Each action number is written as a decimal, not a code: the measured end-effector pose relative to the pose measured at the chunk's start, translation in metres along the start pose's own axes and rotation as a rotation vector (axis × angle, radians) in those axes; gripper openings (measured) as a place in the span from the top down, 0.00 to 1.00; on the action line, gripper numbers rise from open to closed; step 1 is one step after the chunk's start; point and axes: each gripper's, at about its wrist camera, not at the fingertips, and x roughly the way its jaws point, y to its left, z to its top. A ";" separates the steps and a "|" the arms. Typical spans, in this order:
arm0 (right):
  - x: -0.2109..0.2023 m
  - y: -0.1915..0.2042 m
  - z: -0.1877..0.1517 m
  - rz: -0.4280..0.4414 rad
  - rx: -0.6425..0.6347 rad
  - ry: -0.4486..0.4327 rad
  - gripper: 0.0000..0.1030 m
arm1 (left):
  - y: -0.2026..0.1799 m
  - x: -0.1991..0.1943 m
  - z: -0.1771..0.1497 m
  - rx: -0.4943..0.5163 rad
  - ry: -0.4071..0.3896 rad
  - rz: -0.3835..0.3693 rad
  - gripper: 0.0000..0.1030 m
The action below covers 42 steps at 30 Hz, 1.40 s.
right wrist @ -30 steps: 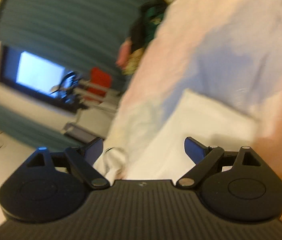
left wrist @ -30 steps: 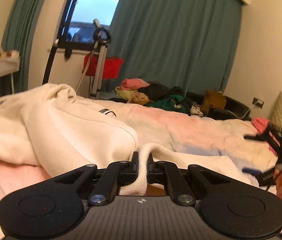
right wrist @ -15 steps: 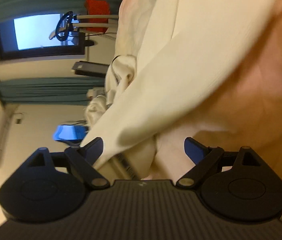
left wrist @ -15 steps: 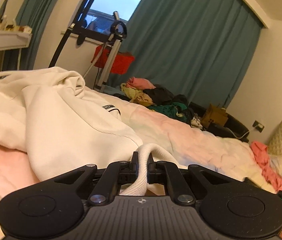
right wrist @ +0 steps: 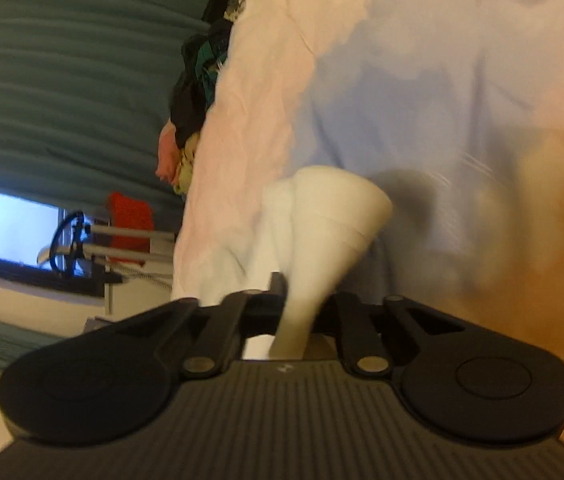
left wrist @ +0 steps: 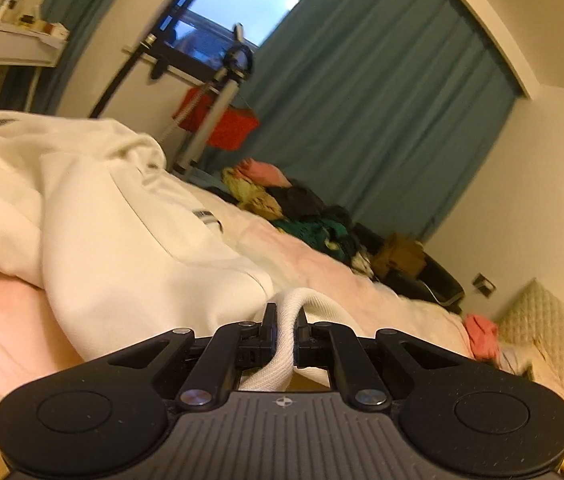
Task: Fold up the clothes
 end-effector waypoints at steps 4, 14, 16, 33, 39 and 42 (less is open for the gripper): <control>0.007 0.030 0.028 0.130 -0.040 -0.048 0.94 | -0.006 0.029 -0.024 0.012 0.114 -0.005 0.94; -0.056 0.002 0.093 0.042 -0.286 -0.315 0.94 | -0.049 0.123 -0.054 0.149 0.160 -0.076 0.89; -0.045 -0.041 0.111 -0.177 -0.174 -0.234 0.93 | -0.047 0.140 -0.067 0.146 0.210 -0.064 0.88; -0.034 -0.065 0.120 -0.237 -0.090 -0.176 0.92 | -0.011 0.087 -0.037 -0.025 0.258 0.059 0.24; -0.032 -0.061 0.123 -0.240 -0.110 -0.177 0.94 | 0.057 0.052 0.009 -0.243 0.241 0.323 0.17; -0.030 -0.061 0.124 -0.245 -0.117 -0.182 0.94 | 0.106 0.037 0.029 -0.420 0.228 0.453 0.17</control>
